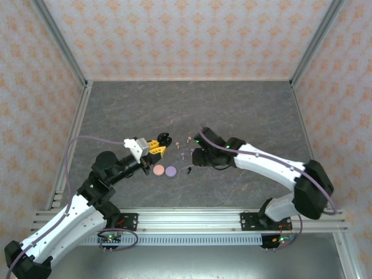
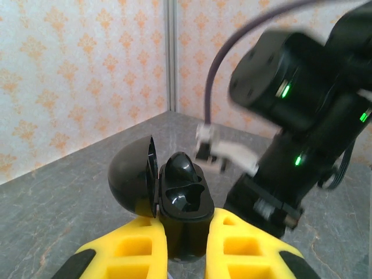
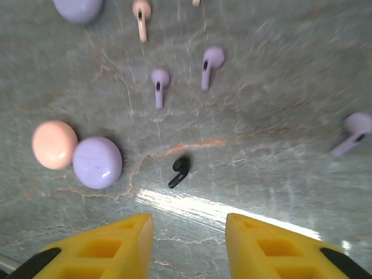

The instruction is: Insert the wireless bluetooth earbuds into the charging case

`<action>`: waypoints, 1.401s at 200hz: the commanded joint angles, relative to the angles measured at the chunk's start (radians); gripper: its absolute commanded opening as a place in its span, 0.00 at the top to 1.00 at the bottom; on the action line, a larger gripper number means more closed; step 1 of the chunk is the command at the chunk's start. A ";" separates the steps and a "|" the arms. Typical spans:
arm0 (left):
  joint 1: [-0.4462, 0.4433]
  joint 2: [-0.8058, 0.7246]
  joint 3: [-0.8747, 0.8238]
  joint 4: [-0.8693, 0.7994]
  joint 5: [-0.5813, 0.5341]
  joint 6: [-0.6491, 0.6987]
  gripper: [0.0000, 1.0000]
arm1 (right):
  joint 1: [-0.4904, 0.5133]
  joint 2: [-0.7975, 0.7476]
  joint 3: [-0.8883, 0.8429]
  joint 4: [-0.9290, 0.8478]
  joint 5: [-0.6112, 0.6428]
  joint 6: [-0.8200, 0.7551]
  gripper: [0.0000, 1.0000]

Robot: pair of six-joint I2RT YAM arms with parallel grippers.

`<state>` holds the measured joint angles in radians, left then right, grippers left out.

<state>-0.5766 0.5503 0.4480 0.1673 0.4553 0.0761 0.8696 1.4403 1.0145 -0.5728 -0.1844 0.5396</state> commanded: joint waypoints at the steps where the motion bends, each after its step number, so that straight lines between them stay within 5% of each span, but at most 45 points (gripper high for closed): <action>1: -0.008 -0.011 -0.004 -0.020 -0.022 -0.002 1.00 | 0.019 0.063 0.011 0.080 -0.012 0.048 0.64; 202: -0.008 -0.003 -0.003 -0.006 -0.021 -0.001 1.00 | 0.028 0.370 0.098 0.118 -0.063 0.010 0.68; 280: -0.008 -0.001 -0.006 -0.007 -0.025 -0.001 1.00 | 0.028 0.370 0.096 0.095 -0.057 -0.007 0.81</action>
<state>-0.5766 0.5507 0.4480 0.1452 0.4534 0.0765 0.8898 1.8111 1.0962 -0.4503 -0.2611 0.5468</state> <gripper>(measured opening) 0.140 0.214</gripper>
